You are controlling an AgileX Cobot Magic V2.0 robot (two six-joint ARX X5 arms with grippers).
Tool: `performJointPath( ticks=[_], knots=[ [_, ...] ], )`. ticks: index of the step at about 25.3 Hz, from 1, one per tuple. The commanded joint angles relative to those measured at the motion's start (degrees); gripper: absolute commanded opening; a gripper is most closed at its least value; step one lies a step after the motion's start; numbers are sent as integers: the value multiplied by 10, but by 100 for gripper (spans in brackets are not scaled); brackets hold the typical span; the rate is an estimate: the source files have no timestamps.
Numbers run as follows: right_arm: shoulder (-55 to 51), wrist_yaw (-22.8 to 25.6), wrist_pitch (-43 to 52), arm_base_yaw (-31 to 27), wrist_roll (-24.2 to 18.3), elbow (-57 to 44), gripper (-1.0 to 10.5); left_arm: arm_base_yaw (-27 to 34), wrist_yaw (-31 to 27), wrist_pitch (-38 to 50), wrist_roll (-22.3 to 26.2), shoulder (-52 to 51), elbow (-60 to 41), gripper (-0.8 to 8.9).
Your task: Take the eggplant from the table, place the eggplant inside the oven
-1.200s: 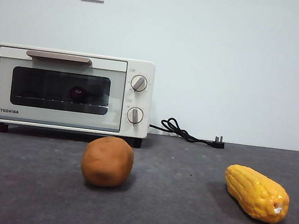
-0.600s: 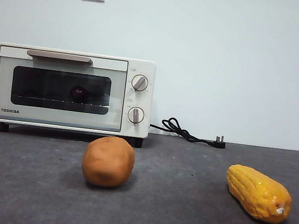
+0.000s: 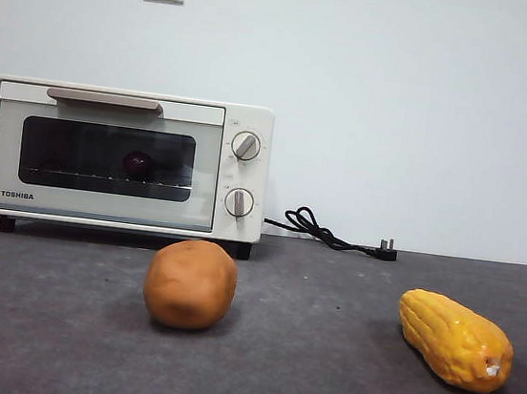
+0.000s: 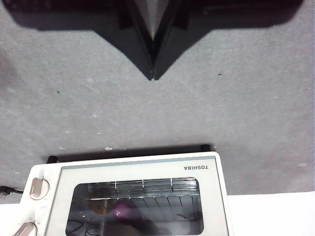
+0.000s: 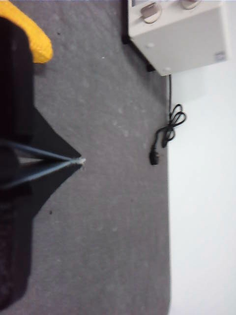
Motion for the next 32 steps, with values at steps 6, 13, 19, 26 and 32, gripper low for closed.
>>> performJointPath(
  ticks=[6, 13, 19, 26, 32],
  knots=[
    [-17, -3, -53, -1, 5, -6, 1, -2, 0, 3, -4, 0, -9, -4],
    [-17, -2, -54, -1, 6, -6, 1, -2, 0, 3, -4, 1, -9, -4],
    [-17, -1, -54, -1, 6, -5, 1, -2, 0, 3, -4, 1, -9, -4],
    [-17, -1, -54, -1, 6, -5, 1, -2, 0, 3, -4, 1, -9, -4],
    [-17, -1, -54, -1, 6, -5, 1, -2, 0, 3, -4, 1, -9, -4]
  ],
)
